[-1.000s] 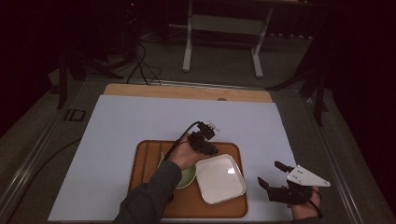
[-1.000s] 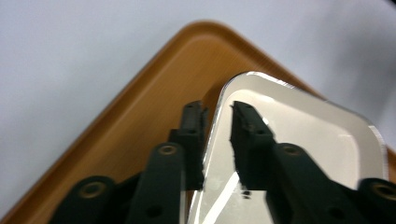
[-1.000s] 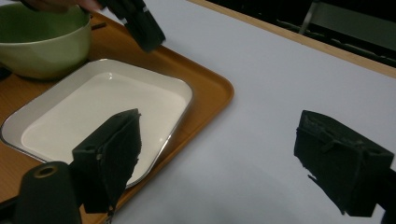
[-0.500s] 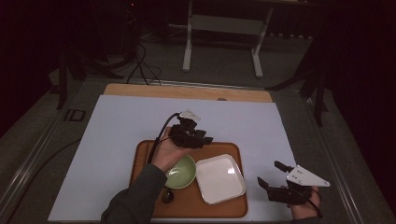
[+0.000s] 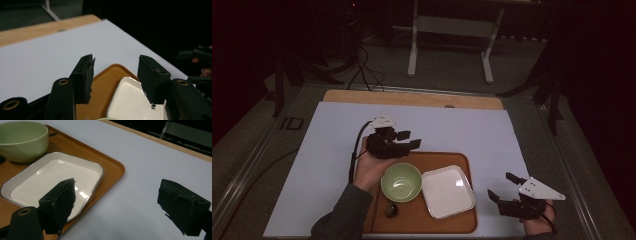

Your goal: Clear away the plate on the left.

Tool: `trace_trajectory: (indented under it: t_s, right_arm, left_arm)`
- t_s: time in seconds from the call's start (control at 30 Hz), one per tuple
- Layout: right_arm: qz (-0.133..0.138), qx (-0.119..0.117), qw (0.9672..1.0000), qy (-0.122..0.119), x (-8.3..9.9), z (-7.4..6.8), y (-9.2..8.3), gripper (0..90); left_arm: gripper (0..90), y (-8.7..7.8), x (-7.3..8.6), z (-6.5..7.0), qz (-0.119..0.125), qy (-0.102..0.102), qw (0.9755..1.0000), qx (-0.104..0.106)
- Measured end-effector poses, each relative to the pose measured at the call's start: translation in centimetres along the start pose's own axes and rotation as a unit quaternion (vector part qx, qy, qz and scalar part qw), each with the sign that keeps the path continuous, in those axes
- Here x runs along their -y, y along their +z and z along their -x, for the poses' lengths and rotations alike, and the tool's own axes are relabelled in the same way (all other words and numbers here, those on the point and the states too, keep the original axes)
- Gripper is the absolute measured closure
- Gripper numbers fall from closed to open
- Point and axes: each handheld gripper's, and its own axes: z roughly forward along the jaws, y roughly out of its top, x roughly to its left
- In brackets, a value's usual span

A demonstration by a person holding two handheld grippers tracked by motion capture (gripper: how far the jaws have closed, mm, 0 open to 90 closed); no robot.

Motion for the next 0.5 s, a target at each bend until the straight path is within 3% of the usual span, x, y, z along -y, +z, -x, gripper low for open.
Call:
trace_trajectory:
  t_s: [0.03, 0.13, 0.27, 0.5]
  right_arm:
    - [0.000, 0.000, 1.0000, 0.000, 0.0, 0.0, 0.0, 14.6]
    - [0.001, -0.001, 1.0000, 0.001, 0.0, 0.0, 0.0, 14.6]
    - [0.002, -0.002, 1.0000, 0.003, -0.1, -0.1, 0.0, 14.6]
    - [0.001, -0.002, 1.0000, 0.002, -0.1, -0.2, 0.1, 14.6]
  left_arm:
    - [45.9, -1.1, 0.3, -0.4, 0.010, -0.006, 0.9998, -0.017]
    - [45.3, -2.4, 0.7, -0.8, 0.022, -0.005, 0.9993, -0.029]
    - [43.9, -4.5, 1.6, -1.3, 0.035, -0.004, 0.9975, -0.061]
    - [41.9, -8.3, 4.1, -2.1, 0.052, 0.006, 0.9904, -0.128]
